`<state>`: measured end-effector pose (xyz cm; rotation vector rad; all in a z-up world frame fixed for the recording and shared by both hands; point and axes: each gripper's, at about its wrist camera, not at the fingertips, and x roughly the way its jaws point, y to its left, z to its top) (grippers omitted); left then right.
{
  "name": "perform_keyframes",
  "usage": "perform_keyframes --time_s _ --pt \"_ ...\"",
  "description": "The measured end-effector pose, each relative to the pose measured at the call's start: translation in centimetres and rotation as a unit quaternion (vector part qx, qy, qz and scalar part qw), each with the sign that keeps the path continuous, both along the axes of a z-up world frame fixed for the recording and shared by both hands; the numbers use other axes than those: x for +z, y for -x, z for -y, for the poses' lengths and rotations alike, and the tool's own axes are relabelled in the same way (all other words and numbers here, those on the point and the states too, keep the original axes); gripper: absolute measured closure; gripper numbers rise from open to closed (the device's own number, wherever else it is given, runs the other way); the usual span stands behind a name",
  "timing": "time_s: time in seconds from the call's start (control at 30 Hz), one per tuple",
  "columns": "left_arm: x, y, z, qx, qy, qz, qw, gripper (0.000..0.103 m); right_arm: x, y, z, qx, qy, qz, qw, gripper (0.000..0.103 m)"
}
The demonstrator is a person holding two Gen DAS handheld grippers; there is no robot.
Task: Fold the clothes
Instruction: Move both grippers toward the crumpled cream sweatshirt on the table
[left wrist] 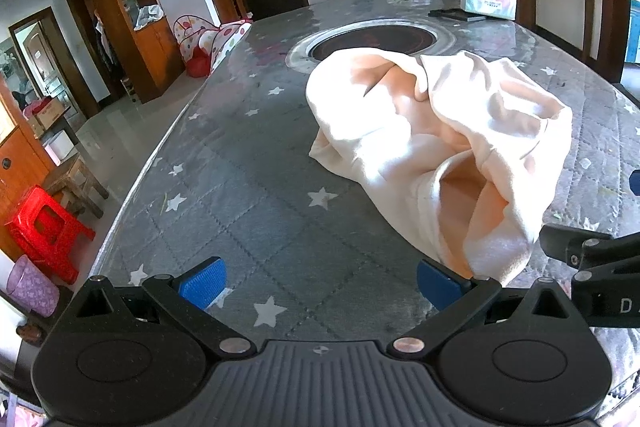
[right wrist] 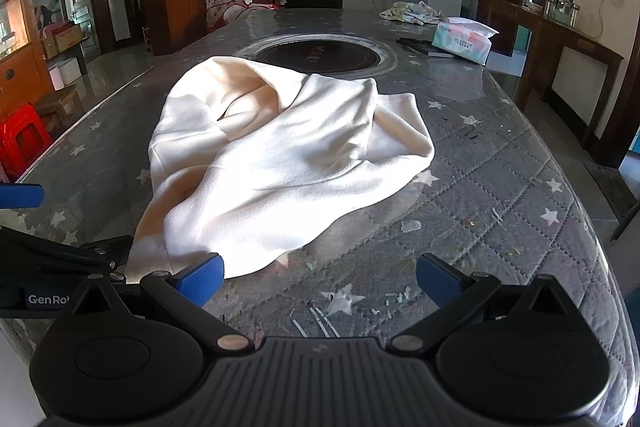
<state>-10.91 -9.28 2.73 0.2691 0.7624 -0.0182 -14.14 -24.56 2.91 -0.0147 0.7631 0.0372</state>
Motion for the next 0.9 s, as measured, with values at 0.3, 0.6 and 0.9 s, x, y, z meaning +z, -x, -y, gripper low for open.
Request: perform_keyframes --time_s 0.3,0.6,0.9 --pt "0.0 -0.2 -0.1 0.003 0.002 0.001 1.0 0.0 -0.1 -0.2 0.1 -0.002 -0.003 -0.002 1.0 0.0" --pt "-0.2 -0.6 -0.1 0.0 0.003 -0.001 1.0 0.0 -0.3 -0.6 0.1 0.004 -0.008 -0.007 1.0 0.0" --pt "-0.3 -1.3 -0.1 -0.001 0.003 -0.003 1.0 0.0 -0.4 -1.1 0.3 0.006 -0.015 -0.006 1.0 0.0"
